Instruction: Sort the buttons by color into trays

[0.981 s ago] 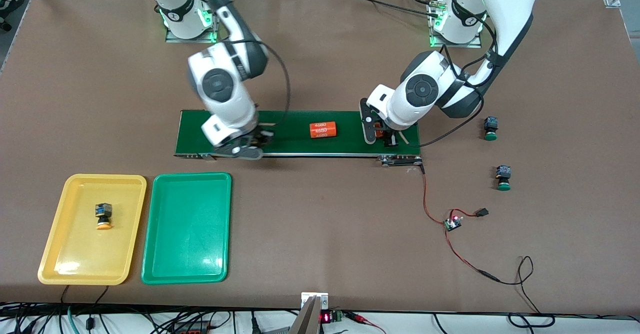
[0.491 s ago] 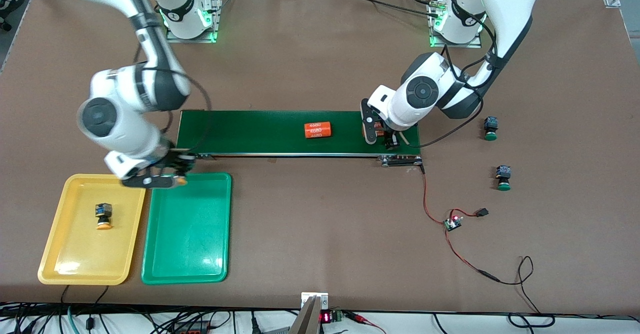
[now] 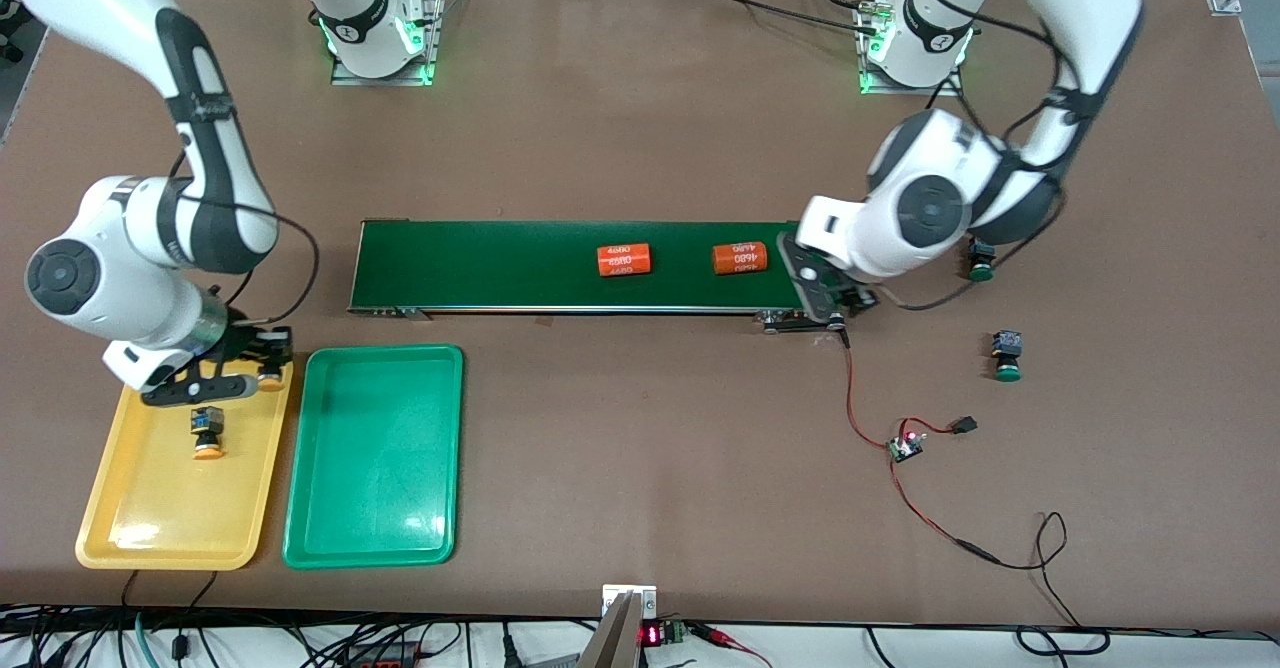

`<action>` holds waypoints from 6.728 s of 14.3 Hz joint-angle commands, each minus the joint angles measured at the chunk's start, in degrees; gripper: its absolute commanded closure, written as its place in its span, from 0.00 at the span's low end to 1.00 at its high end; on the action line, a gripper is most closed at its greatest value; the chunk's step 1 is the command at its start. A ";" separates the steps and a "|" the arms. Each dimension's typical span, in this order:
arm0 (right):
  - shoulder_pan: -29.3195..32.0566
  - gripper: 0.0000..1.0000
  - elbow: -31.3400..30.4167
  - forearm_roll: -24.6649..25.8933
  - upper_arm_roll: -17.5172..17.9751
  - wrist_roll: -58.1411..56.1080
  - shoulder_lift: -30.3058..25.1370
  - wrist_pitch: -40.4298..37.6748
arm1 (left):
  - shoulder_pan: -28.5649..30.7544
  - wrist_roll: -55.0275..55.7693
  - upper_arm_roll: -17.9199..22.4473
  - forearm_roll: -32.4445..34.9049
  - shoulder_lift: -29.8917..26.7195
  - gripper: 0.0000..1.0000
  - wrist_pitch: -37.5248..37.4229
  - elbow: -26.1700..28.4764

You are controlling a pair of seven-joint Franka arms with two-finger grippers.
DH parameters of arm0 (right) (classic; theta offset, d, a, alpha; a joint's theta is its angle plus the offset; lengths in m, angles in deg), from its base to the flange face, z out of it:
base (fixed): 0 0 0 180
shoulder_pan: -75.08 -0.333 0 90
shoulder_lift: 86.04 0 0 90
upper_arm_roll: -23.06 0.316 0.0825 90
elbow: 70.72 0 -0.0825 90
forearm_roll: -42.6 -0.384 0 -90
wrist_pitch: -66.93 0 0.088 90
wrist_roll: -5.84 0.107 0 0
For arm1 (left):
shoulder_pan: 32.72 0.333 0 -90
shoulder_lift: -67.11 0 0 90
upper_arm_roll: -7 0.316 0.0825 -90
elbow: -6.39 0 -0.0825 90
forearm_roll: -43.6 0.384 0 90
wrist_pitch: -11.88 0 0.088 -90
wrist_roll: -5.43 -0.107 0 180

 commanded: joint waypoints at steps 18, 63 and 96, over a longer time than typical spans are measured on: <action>1.21 0.00 6.18 -0.30 0.55 3.38 2.86 -4.43 | 0.63 13.63 30.08 -2.82 10.34 0.14 26.36 6.17; -9.80 0.00 -13.68 -0.92 11.80 30.41 -24.67 -13.28 | -4.56 35.01 25.59 -0.27 -3.08 0.00 -4.34 4.56; -12.85 0.00 -13.42 -1.45 11.88 34.26 -23.88 -12.05 | -7.70 35.13 13.84 -10.35 -4.88 0.82 6.14 9.79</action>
